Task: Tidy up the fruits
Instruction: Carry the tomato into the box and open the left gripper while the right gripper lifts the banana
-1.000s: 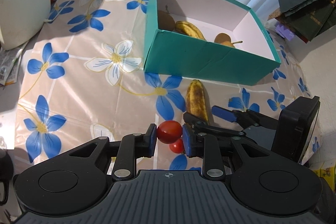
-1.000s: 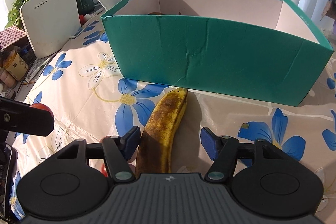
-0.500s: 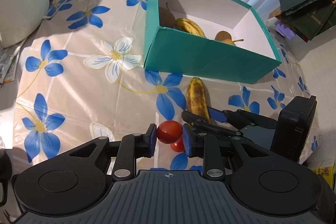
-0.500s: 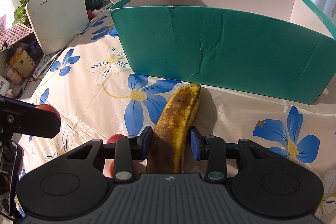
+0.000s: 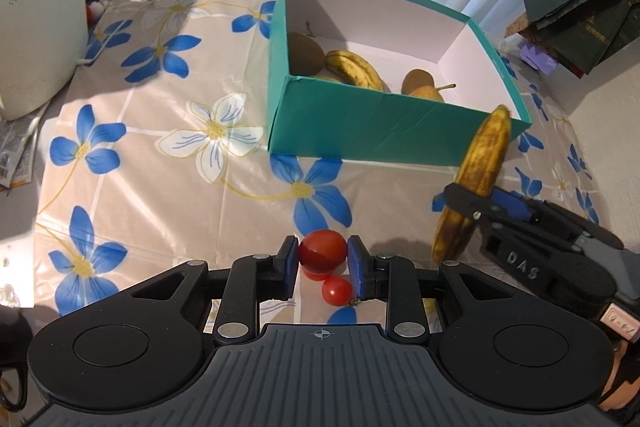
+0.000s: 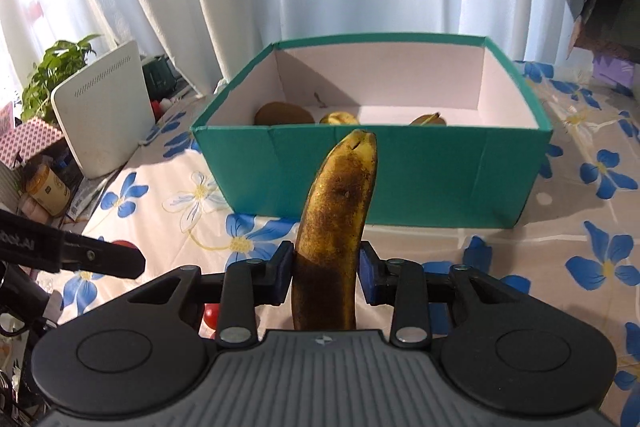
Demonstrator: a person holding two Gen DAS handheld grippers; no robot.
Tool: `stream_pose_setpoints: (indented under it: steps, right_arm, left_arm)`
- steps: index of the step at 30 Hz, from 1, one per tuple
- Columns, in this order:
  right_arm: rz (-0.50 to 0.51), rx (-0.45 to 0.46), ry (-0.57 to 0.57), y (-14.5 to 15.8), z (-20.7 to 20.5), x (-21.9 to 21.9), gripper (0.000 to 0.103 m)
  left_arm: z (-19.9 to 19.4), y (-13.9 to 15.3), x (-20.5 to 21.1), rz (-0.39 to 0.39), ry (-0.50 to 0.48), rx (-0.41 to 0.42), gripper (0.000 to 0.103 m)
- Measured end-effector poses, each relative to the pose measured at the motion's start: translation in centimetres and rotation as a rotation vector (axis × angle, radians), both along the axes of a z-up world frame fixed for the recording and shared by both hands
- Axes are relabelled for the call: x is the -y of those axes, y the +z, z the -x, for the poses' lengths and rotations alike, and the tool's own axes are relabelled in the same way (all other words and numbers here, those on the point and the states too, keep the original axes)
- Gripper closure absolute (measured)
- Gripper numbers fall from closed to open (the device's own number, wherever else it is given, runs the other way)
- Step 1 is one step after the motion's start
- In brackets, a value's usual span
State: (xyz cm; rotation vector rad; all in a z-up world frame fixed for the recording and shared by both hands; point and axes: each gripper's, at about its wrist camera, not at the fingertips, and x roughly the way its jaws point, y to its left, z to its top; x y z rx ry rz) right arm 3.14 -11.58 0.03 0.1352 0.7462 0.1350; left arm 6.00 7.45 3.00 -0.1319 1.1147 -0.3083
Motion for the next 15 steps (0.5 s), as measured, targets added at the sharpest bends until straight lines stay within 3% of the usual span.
stream_pose_setpoints:
  steps: [9,15]
  right_arm:
    - [-0.01,0.128,-0.127,3.6,1.0,3.8,0.071]
    - [-0.02,0.176,-0.169,4.8,2.6,5.2,0.071]
  left_arm:
    - [-2.4,2.0,4.2,-0.027,-0.085,0.067,0.073]
    - [-6.6,2.5,8.2,-0.118,-0.087,0.173,0.073]
